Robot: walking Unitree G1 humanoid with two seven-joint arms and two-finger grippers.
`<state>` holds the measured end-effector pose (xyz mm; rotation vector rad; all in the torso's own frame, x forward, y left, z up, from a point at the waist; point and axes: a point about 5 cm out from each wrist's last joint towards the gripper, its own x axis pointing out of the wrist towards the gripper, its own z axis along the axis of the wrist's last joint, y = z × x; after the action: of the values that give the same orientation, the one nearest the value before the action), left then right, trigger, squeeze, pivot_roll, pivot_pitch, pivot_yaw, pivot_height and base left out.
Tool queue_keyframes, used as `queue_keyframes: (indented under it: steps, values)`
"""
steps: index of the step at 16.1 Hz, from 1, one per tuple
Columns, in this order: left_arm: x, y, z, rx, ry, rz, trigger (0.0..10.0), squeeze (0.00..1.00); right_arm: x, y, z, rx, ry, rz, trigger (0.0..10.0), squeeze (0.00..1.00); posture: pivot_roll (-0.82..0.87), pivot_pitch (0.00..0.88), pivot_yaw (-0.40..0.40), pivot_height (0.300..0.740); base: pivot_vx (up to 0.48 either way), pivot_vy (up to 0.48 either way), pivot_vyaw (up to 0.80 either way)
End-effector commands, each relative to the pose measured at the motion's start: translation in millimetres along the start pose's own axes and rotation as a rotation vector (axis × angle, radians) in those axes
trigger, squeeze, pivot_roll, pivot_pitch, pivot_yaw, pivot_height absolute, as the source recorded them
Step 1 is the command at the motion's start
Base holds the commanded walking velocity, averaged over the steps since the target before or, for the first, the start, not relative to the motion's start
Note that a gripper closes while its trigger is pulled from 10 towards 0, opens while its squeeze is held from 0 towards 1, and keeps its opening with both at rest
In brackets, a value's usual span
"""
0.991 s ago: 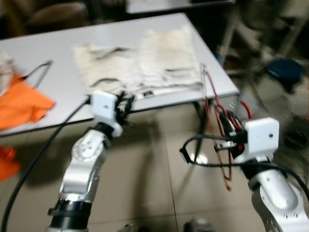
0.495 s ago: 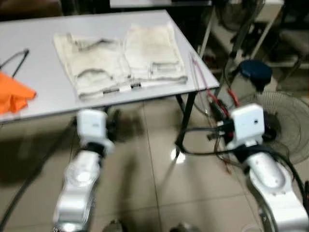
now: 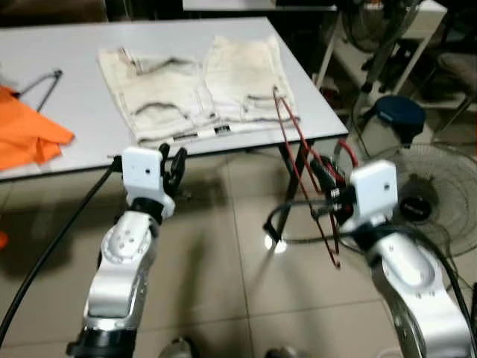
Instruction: Hang hanger
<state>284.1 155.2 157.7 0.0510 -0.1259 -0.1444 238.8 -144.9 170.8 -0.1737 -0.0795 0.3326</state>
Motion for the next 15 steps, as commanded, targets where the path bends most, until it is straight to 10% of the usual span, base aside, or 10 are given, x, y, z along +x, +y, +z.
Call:
queue_keyframes:
  steps: [1, 15]
  values:
    - [3.7, -2.4, 0.9, -0.002, -0.002, -0.022, 10.0, 0.0, -4.3, -0.6, 3.2, -0.029, -0.019, 0.022, 10.0, 0.0, -0.13, 0.078, 0.017, 0.74, 0.368, 0.0, 0.0]
    - [20.7, -9.1, -3.7, 0.001, 0.011, -0.176, 10.0, 0.0, -16.1, -8.0, 19.7, -0.163, -0.043, -0.035, 10.0, 0.0, -0.19, 0.086, 0.106, 0.74, 0.368, 0.0, 0.2]
